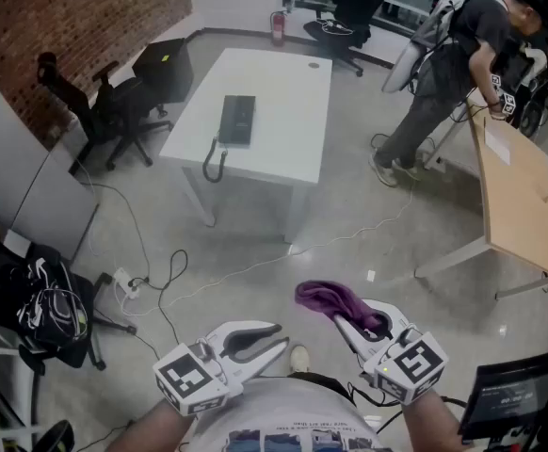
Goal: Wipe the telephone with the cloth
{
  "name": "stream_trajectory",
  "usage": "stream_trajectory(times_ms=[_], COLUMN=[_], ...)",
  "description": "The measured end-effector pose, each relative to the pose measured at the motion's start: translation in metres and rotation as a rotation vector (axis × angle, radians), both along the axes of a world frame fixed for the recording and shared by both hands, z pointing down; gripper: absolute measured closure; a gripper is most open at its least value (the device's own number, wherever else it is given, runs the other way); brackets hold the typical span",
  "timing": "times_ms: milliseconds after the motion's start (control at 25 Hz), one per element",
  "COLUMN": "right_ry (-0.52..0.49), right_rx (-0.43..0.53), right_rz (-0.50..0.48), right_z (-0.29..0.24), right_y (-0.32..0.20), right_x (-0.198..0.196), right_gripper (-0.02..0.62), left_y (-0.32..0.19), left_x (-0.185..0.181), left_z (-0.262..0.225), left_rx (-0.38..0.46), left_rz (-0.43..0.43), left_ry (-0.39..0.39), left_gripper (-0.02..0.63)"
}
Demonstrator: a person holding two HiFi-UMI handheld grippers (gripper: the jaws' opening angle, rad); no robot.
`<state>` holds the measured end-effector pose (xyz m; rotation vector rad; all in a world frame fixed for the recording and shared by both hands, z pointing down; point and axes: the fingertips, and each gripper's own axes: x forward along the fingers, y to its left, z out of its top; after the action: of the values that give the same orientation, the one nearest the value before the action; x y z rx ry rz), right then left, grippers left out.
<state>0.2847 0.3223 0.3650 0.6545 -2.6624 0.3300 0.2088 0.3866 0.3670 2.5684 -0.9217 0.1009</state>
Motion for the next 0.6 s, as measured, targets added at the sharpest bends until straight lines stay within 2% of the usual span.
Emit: stream_trajectory(times_ms=[280,600], right_ry=[-0.015,-0.042], right_rx=[0.008,-0.017], right_rz=[-0.055,-0.095], right_z=[0.002,0.005], right_y=[-0.006,-0.004], right_x=[0.028,0.051], right_gripper=[0.512,0.512], left_y=[0.006,0.007], left_x=[0.031,0.046], left_z=[0.004,0.0], left_rx=[-0.018,-0.037], left_rz=[-0.036,-0.117], left_ry=[-0.003,0.009], left_gripper=[0.512,0.502])
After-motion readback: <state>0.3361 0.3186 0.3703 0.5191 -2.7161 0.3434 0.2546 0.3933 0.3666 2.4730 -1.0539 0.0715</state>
